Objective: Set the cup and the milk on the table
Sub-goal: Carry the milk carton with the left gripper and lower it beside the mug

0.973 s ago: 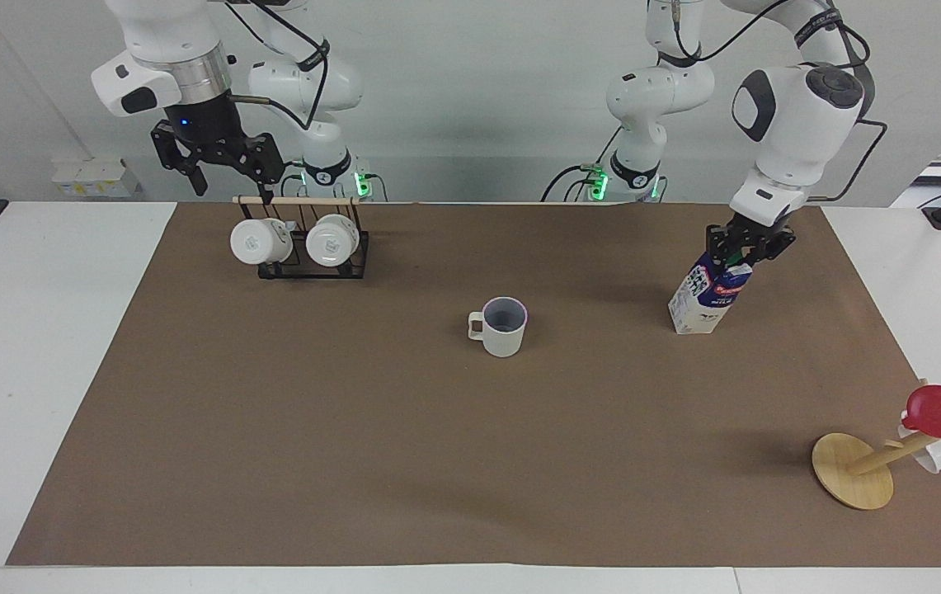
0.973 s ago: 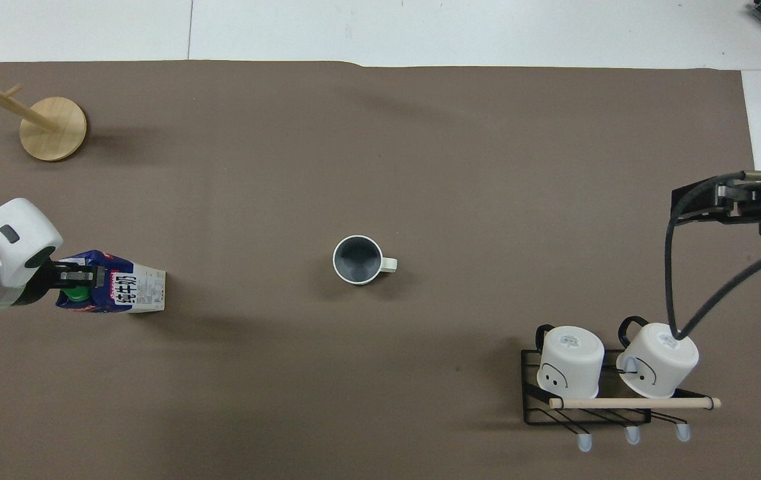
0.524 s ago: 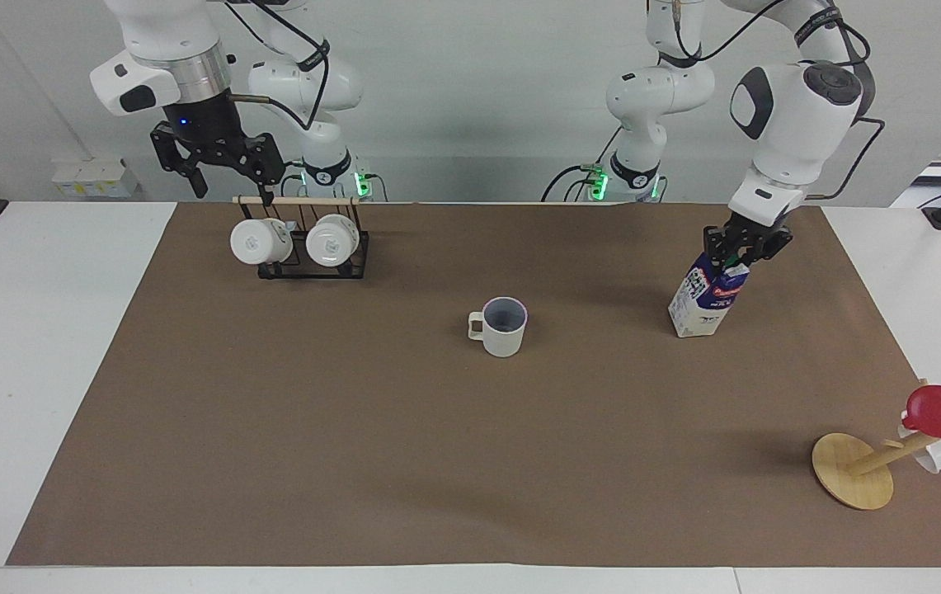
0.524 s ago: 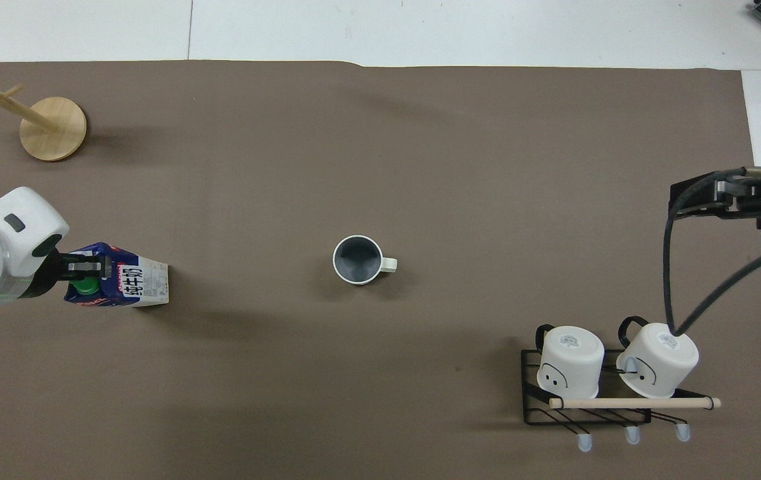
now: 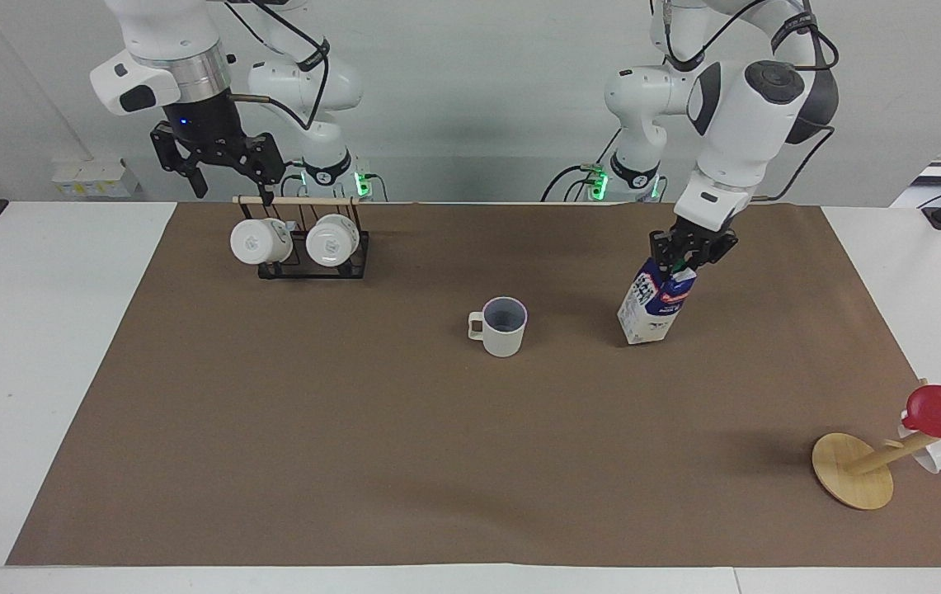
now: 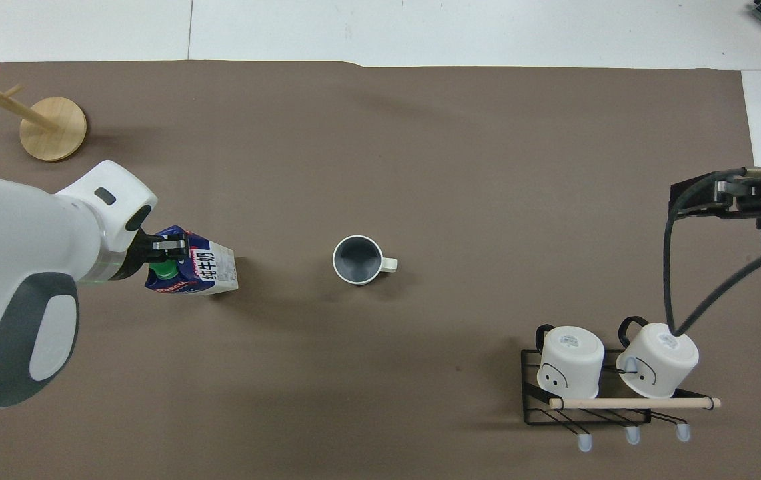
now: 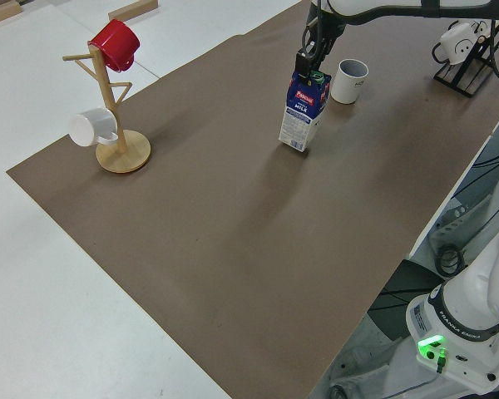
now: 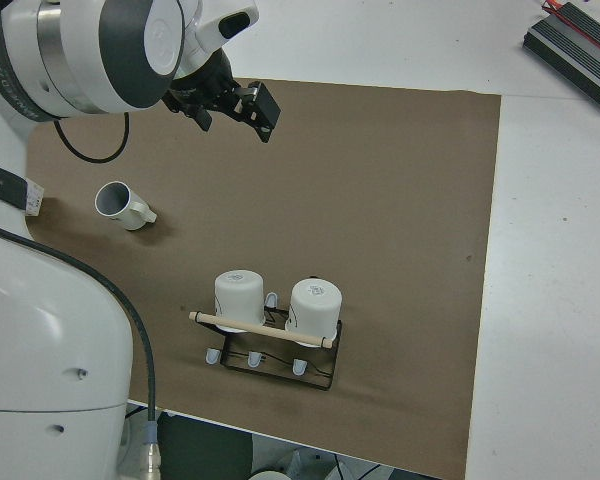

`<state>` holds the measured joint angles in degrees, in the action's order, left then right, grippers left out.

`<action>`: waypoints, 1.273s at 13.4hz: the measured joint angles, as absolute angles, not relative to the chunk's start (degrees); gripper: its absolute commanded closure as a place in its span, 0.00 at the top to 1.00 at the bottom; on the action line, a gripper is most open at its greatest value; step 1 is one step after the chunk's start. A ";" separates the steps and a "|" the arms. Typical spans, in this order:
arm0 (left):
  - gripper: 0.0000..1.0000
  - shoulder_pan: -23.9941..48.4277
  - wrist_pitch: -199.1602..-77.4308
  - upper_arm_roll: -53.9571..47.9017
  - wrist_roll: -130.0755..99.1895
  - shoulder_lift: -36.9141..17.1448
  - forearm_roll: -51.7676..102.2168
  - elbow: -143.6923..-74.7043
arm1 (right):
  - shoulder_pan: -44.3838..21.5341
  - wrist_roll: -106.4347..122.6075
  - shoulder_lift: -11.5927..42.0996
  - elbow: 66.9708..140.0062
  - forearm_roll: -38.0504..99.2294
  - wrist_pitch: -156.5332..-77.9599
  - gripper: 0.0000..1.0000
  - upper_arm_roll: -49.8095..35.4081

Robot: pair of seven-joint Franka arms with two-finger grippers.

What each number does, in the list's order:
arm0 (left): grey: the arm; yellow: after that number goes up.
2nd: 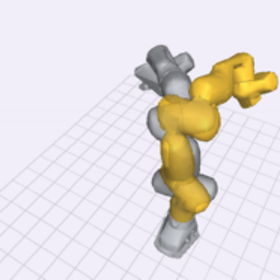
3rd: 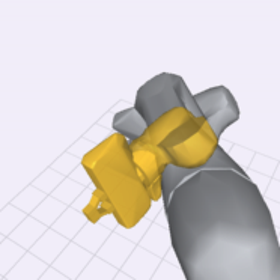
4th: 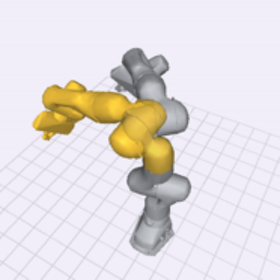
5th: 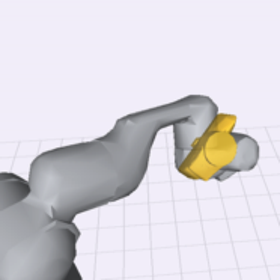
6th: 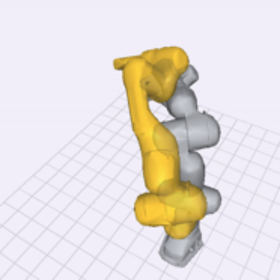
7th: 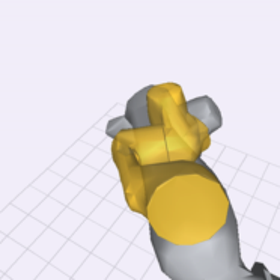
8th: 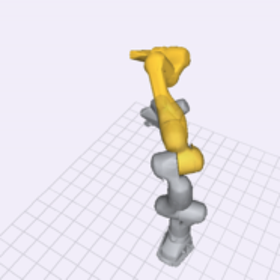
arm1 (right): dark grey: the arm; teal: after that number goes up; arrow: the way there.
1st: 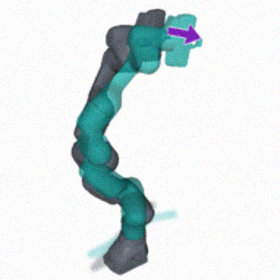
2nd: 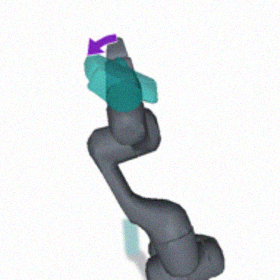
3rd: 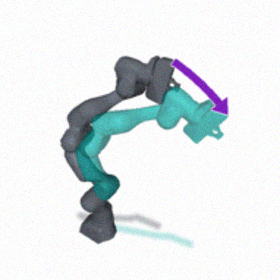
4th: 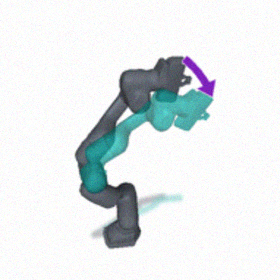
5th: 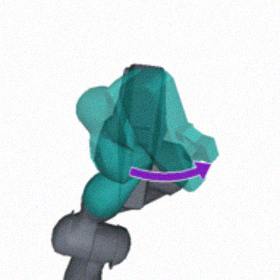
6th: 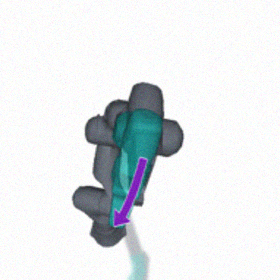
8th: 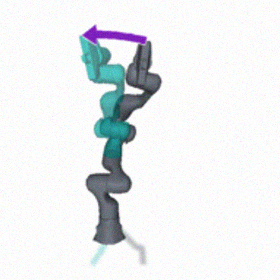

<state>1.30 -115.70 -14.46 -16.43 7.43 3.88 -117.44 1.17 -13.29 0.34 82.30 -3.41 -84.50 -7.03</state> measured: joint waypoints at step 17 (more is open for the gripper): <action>0.42 11.77 -121.68 -14.55 -25.97 3.20 4.09 -116.69 | 1.18 -13.29 0.34 82.30 -3.39 -84.50 1.00 -7.03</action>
<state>11.77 -121.68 -14.55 -25.97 3.20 4.09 -116.69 1.18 -13.29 0.34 82.30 -3.39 -84.50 -7.03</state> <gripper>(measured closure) 0.581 0.000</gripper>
